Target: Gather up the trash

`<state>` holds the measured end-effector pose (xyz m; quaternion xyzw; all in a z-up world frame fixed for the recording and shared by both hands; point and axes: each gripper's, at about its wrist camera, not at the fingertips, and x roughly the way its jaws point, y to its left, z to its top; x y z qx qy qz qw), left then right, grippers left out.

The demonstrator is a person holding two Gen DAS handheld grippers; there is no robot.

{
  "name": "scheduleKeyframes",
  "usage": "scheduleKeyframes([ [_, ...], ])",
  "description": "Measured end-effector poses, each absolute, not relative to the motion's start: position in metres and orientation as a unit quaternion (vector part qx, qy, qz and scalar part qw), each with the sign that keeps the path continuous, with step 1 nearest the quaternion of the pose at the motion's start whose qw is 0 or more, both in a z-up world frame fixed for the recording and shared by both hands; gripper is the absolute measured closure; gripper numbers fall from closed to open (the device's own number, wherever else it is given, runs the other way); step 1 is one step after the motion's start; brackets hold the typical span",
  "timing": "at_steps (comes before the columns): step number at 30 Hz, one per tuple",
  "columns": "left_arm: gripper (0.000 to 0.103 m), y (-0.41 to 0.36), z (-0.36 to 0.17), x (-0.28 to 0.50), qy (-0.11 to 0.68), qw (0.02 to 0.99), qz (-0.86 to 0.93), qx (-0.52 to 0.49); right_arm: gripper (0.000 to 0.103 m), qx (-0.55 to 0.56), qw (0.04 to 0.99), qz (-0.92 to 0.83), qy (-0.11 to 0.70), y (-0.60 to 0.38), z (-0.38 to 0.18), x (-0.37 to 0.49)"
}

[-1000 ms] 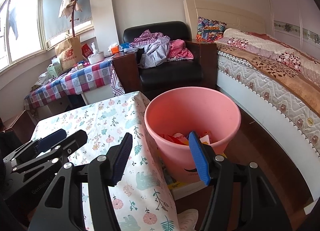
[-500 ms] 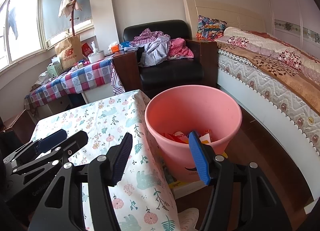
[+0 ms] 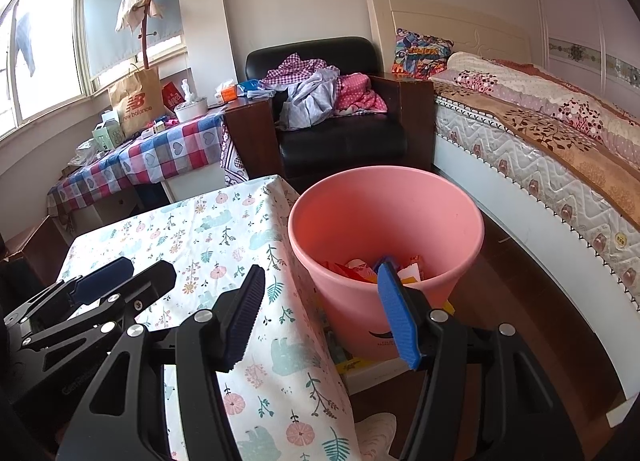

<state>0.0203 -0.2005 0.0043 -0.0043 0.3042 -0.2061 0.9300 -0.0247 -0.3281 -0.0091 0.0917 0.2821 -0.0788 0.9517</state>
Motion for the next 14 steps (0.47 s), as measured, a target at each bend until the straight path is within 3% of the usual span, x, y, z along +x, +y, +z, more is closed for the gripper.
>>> scheduleKeyframes([
  [14,0.048,-0.1979,0.0007,0.0211,0.309,0.929,-0.206,-0.001,0.044,0.093,0.95,-0.078,0.286,-0.3317,-0.0165,-0.0251],
])
